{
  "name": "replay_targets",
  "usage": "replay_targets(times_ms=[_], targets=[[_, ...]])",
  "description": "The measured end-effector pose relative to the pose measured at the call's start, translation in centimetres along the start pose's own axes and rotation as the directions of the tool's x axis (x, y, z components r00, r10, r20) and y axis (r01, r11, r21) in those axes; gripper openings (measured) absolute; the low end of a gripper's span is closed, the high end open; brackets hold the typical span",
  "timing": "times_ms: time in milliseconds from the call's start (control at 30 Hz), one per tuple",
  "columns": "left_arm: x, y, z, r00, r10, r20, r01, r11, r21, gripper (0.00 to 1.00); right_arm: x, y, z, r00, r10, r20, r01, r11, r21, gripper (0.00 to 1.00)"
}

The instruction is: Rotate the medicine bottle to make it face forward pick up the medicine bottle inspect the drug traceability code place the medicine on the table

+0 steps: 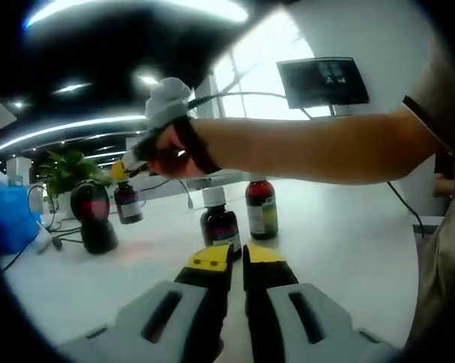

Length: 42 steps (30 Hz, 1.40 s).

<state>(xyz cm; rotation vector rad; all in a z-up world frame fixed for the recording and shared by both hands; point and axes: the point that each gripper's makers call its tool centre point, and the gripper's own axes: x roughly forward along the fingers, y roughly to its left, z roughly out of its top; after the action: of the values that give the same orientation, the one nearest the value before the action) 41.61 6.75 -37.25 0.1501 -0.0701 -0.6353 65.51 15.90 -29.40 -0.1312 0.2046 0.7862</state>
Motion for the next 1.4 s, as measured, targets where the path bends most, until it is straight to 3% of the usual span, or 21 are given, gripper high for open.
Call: replay_targets(times_ms=[600,1067,1400], targets=[[0.0,0.2,0.1,1.000,0.007,0.001,-0.007,1.000,0.001,0.00,-3.1,-0.7,2.1,0.999,-0.011,0.042,0.012,0.999,-0.029,0.15],[-0.1,0.1,0.0,1.000,0.004,-0.005,-0.004,1.000,0.025,0.00,-6.9,-3.0,2.6,0.997,-0.037,0.069,0.039,0.999,-0.029,0.15],[-0.1,0.1,-0.1,1.000,0.008,-0.009,-0.007,0.999,0.032,0.00,-9.8,-4.6,2.7,0.993,-0.079,0.083,0.087,0.991,-0.097,0.15]])
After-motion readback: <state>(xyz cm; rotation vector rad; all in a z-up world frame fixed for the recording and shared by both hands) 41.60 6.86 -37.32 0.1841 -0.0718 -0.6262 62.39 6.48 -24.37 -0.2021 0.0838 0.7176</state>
